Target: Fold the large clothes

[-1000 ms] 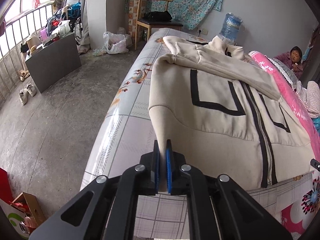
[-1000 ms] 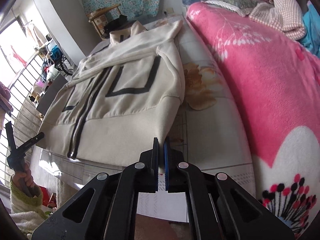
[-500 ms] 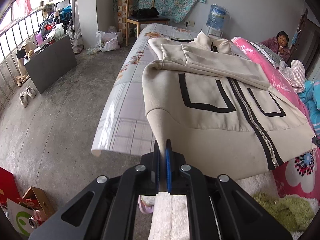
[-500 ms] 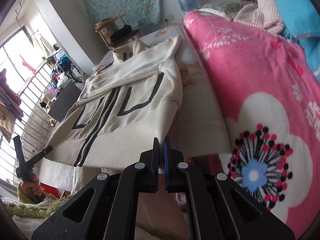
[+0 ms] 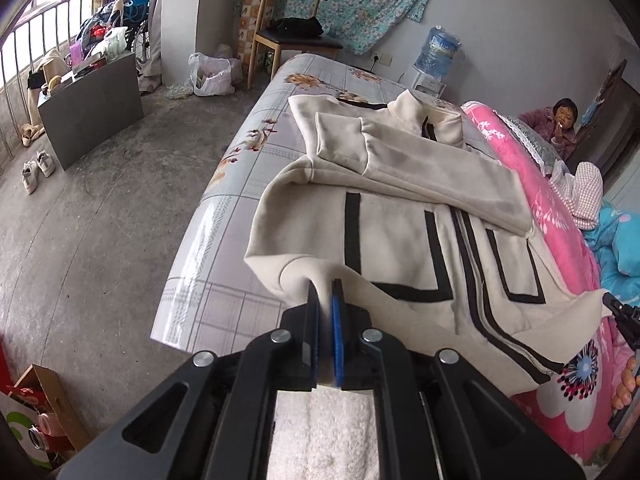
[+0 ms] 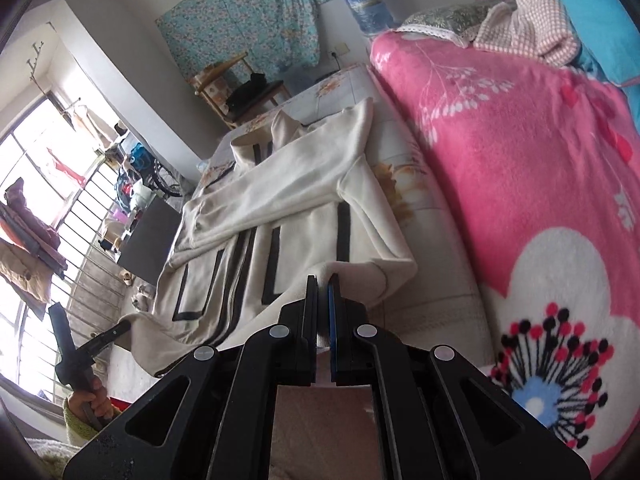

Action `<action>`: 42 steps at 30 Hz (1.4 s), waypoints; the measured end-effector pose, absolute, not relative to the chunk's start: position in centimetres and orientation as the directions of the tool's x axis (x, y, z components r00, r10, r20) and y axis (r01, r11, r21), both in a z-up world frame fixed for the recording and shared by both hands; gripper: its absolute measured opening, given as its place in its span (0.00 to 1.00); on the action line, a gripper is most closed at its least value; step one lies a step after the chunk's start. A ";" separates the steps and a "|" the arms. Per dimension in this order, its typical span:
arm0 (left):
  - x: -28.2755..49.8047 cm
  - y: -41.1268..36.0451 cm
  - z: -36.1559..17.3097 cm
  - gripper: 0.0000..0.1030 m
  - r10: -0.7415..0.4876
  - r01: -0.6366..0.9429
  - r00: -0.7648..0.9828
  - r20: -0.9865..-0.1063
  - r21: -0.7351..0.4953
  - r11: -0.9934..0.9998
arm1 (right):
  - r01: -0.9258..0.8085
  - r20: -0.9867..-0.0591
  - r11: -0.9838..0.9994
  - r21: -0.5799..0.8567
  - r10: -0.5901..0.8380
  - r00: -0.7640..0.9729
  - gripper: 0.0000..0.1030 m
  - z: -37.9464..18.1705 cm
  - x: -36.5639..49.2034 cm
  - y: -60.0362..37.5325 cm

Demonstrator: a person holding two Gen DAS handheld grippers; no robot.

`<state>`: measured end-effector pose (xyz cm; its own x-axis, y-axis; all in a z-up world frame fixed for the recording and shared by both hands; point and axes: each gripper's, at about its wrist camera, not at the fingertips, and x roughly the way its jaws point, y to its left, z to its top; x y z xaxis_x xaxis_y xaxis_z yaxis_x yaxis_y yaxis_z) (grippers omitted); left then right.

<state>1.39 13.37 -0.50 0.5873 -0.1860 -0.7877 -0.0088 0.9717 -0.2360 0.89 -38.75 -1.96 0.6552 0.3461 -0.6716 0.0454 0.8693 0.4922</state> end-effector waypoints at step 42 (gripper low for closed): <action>10.1 2.0 -7.5 0.49 -0.151 0.286 0.542 -0.827 0.013 0.958 | -0.116 -0.875 0.991 0.069 0.116 0.469 0.46 -9.8 12.3 -27.2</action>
<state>10.10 1.97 -7.48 0.5421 -0.1511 -0.8266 0.2865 0.9580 0.0128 12.32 -27.24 -9.77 0.4692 0.1160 -0.8754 -0.1165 0.9908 0.0689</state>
